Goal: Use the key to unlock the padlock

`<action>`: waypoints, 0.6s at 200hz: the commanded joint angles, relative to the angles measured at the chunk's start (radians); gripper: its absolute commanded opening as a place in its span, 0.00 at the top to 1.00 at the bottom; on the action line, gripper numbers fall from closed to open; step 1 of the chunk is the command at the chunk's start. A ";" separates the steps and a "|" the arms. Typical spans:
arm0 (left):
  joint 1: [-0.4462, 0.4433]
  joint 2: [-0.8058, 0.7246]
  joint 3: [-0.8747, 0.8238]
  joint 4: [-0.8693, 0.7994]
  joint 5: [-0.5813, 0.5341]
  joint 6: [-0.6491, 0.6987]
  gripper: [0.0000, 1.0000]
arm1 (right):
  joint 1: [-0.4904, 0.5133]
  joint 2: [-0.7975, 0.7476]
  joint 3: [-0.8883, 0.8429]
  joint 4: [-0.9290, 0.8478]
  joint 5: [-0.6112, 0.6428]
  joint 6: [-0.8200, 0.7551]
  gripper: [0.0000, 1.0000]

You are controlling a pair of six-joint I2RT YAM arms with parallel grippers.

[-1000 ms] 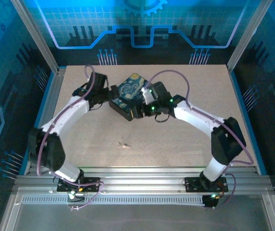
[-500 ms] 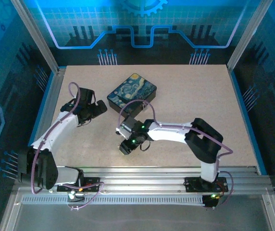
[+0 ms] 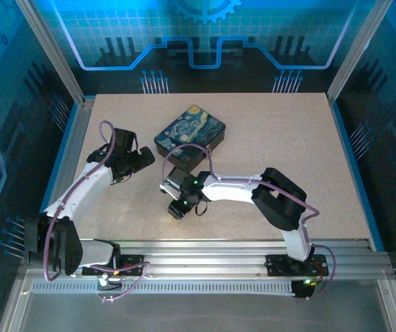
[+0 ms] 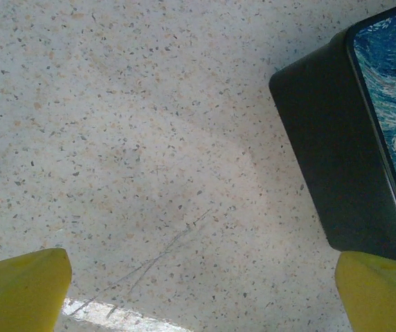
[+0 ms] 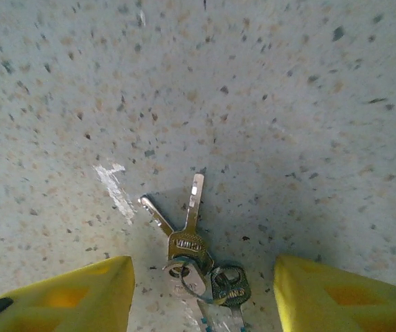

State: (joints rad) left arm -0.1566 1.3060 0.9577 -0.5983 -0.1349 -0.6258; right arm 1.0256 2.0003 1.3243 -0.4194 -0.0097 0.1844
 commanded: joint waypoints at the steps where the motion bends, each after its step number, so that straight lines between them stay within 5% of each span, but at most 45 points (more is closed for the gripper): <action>1: -0.004 0.004 0.021 -0.037 -0.012 0.024 0.01 | 0.000 0.029 -0.004 0.019 -0.035 -0.028 0.48; 38: -0.003 -0.002 0.040 -0.057 -0.036 0.041 0.01 | -0.014 0.042 -0.038 0.046 -0.038 -0.021 0.68; 71: -0.003 -0.010 0.058 -0.084 -0.039 0.057 0.01 | -0.050 0.012 -0.106 0.094 -0.053 -0.025 0.74; 120: -0.012 -0.014 0.037 -0.094 0.034 0.051 0.01 | -0.168 -0.065 -0.210 0.235 -0.222 -0.012 0.90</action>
State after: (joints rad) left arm -0.1574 1.3060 0.9924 -0.6598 -0.1562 -0.5926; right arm 0.9192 1.9533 1.1740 -0.2142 -0.1562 0.1719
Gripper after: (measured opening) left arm 0.990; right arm 0.138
